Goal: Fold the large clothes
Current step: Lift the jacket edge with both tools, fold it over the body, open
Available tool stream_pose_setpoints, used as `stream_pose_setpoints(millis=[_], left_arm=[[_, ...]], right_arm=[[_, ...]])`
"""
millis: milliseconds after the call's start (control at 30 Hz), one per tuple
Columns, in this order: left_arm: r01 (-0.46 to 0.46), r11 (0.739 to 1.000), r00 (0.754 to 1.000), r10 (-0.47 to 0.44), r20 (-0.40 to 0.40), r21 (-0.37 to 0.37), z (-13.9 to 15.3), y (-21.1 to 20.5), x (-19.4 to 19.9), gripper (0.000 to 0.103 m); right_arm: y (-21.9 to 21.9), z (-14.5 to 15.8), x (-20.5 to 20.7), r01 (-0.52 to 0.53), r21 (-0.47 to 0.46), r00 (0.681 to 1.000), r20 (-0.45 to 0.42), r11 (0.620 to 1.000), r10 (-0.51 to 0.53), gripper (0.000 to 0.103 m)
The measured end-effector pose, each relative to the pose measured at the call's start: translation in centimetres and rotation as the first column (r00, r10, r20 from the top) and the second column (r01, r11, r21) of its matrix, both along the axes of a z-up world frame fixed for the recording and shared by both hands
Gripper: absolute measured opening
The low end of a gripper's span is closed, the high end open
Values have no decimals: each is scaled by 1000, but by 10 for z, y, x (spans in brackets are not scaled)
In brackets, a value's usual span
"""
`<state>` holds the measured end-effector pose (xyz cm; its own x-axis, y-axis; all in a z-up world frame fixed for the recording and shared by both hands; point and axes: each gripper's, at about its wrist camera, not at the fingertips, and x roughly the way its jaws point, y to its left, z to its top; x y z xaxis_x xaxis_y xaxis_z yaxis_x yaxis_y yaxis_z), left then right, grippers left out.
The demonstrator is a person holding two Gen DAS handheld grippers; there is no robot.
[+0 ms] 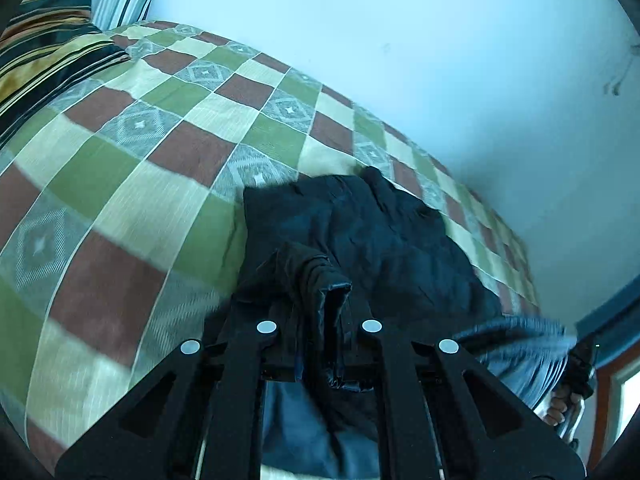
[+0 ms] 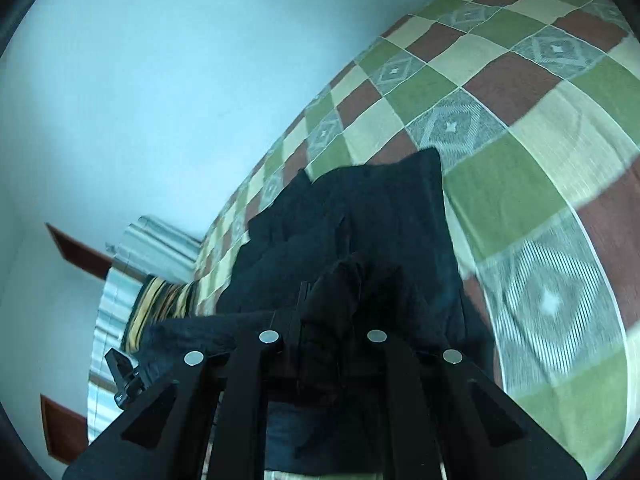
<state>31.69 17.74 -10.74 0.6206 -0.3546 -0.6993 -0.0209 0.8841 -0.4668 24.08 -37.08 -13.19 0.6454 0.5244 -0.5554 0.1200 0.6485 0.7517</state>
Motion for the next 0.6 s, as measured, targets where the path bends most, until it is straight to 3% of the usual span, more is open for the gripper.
stream_pose_setpoints(millis=[200, 400, 533, 600], left_arm=[[-34, 999, 996, 36, -86, 23, -46, -4, 61, 10], [-21, 998, 991, 29, -133, 64, -80, -9, 79, 10], [-11, 999, 991, 16, -132, 42, -84, -8, 79, 11], [10, 998, 994, -3, -114, 58, -77, -9, 77, 16]], right_arm=[[-4, -33, 52, 15, -26, 996, -83, 1000, -17, 11], [-3, -68, 67, 14, -51, 989, -150, 999, -21, 11], [-3, -73, 66, 22, -38, 989, -149, 999, -27, 11], [-3, -64, 61, 5, -44, 992, -129, 999, -10, 17]])
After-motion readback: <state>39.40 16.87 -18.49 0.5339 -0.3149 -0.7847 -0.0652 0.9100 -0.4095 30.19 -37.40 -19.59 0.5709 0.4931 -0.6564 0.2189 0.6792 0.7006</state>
